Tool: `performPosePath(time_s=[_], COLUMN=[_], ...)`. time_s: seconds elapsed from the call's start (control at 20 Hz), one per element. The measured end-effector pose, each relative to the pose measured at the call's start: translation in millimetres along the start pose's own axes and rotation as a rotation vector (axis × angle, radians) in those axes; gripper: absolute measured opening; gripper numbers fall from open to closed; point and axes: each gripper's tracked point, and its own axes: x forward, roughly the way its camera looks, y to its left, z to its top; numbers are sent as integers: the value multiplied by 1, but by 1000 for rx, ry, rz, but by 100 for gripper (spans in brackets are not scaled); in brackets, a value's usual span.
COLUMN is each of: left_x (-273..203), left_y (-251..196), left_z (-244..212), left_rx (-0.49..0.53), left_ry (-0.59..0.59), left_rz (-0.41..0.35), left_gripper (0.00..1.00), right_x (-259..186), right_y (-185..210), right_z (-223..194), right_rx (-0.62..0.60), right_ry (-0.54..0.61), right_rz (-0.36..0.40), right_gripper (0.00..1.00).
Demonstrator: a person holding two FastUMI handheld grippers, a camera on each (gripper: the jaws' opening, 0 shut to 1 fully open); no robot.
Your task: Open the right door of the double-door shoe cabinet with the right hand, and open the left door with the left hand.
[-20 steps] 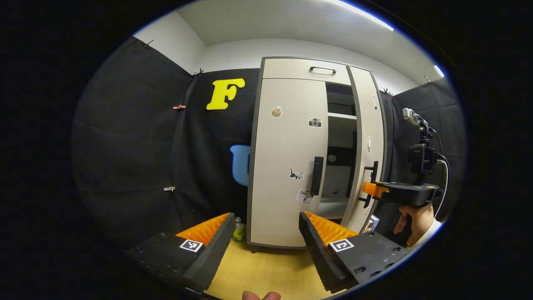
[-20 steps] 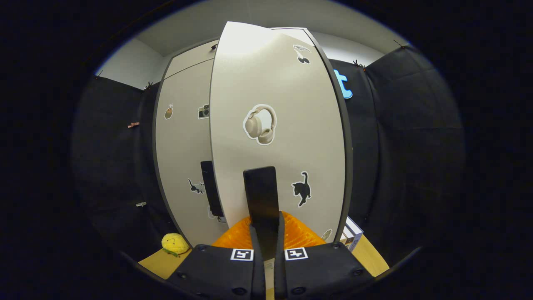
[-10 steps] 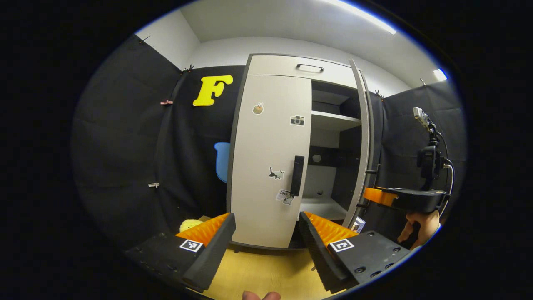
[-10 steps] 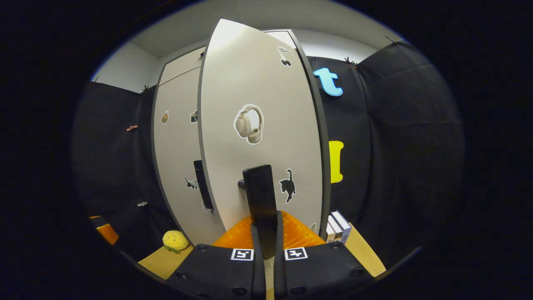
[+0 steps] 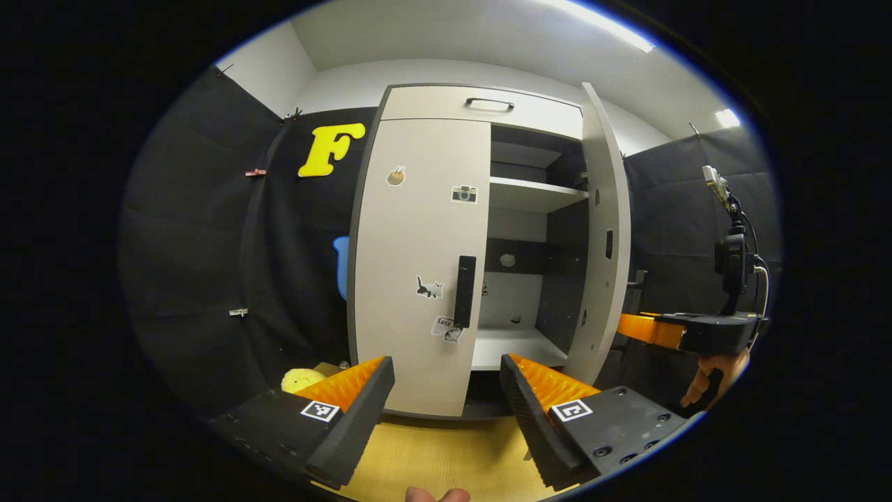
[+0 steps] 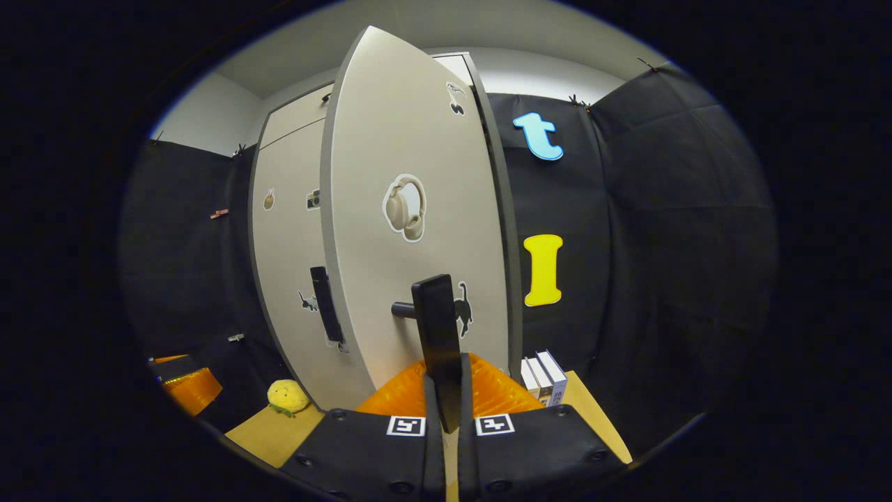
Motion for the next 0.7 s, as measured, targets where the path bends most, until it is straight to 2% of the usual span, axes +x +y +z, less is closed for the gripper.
performPosePath(time_s=[0.2,0.7], left_x=[9,21], left_y=[-16,-51], left_z=[-2,3], left_rx=[5,31], left_ry=[3,-4], left_rz=[-16,-48], left_gripper=[95,95], right_x=[-4,-6], right_y=[-10,-55], right_z=[0,7], right_rx=[-2,6], right_ry=[16,14], right_rz=[6,-107], right_gripper=[11,8])
